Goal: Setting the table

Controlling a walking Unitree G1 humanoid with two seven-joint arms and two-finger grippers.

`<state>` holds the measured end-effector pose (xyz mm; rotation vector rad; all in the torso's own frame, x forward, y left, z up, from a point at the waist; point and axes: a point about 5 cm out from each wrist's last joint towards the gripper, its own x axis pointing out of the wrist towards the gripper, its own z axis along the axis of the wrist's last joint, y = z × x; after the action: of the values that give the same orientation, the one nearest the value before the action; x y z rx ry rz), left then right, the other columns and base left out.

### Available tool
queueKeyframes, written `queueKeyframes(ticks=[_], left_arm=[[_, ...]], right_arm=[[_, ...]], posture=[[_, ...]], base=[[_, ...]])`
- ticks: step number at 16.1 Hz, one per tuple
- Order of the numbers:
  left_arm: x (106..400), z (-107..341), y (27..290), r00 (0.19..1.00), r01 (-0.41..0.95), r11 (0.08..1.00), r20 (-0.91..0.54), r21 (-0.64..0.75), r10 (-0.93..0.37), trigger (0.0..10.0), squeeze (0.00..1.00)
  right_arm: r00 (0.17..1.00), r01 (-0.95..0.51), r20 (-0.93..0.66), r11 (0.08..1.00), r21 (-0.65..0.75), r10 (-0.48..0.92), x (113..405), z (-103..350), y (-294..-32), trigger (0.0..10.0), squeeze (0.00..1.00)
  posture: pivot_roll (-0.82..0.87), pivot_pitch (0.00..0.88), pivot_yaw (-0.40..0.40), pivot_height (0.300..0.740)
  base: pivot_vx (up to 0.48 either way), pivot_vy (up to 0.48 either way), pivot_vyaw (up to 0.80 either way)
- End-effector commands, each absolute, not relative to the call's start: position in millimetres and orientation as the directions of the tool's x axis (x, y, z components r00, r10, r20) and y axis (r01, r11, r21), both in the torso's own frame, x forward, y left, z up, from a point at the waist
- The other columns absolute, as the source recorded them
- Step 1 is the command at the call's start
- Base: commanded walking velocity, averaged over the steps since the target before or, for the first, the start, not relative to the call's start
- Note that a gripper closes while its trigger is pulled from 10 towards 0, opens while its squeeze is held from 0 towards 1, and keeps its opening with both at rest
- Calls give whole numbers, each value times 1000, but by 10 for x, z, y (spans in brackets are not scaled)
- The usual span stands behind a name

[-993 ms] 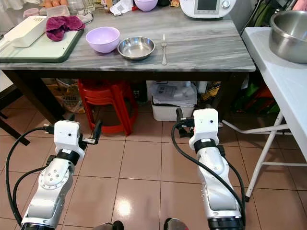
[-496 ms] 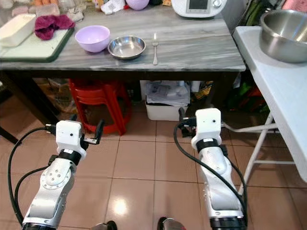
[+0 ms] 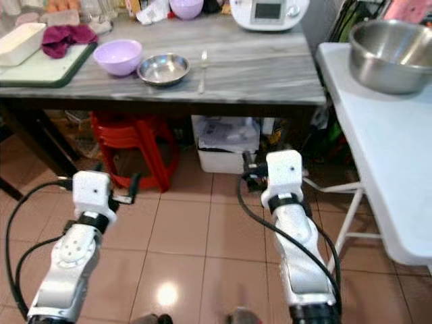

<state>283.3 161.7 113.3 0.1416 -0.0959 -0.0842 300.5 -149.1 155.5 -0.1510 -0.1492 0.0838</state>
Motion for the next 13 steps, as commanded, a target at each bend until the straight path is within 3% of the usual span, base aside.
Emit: queueKeyframes(ticks=[1,13], left_arm=[[2824,1117,1575,991,94,986,84,138,-106,10000,0],[2823,1105,1542,991,97,987,83,131,-108,10000,0]], right_arm=[[986,-52,147,986,-158,76,2987,1565,-1559,10000,0],[983,-62,158,983,-175,90,2981,1610,-1563,10000,0]], posture=[[-139,158,28,740],[-148,162,20,740]], base=[[0,-274,0],[0,-271,0]])
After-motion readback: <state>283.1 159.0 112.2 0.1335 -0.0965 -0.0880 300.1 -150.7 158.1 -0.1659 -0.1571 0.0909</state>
